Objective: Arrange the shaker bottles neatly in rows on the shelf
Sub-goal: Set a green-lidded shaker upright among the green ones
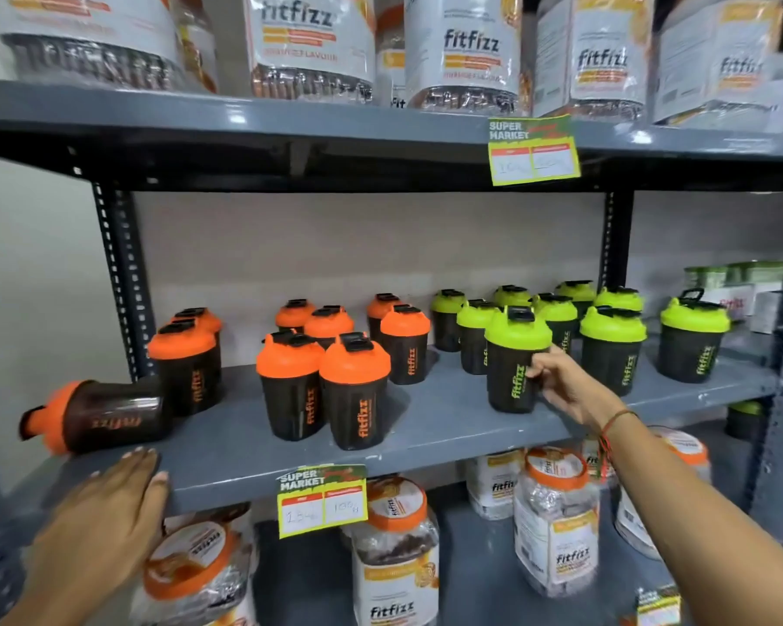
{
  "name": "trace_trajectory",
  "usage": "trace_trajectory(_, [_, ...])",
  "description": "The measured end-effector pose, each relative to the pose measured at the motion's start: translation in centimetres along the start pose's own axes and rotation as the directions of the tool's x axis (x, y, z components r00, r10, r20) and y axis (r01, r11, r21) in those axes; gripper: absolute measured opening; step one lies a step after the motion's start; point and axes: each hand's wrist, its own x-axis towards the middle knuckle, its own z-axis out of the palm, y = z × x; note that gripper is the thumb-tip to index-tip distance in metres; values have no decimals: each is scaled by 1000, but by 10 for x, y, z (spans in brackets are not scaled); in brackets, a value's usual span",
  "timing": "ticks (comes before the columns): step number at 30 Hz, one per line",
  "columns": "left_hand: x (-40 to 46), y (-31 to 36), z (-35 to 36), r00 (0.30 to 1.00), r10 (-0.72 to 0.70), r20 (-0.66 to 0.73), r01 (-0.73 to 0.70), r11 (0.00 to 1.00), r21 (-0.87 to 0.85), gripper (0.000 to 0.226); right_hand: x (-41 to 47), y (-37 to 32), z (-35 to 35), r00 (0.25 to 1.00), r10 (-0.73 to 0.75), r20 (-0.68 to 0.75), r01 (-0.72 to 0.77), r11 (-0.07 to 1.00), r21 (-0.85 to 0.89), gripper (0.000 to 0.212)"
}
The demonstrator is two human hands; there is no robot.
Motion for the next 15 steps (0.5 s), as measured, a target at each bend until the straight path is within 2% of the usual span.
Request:
trace_trajectory(4, [0, 2, 0, 1000, -30, 9, 30, 999, 11, 44, 12, 11, -7, 993, 46, 111, -44, 999, -23, 49])
trace_trajectory(9, [-5, 8, -4, 999, -53, 6, 53, 998, 28, 46, 19, 12, -13, 986, 65, 155, -55, 996, -69, 54])
trace_trajectory(12, [-8, 10, -5, 999, -42, -30, 43, 999, 16, 42, 20, 9, -18, 981, 57, 183, -27, 986, -164, 65])
trace_trajectory(15, [-9, 12, -8, 999, -40, -31, 41, 999, 20, 42, 12, 1, -18, 985, -21, 169, 59, 973, -221, 68])
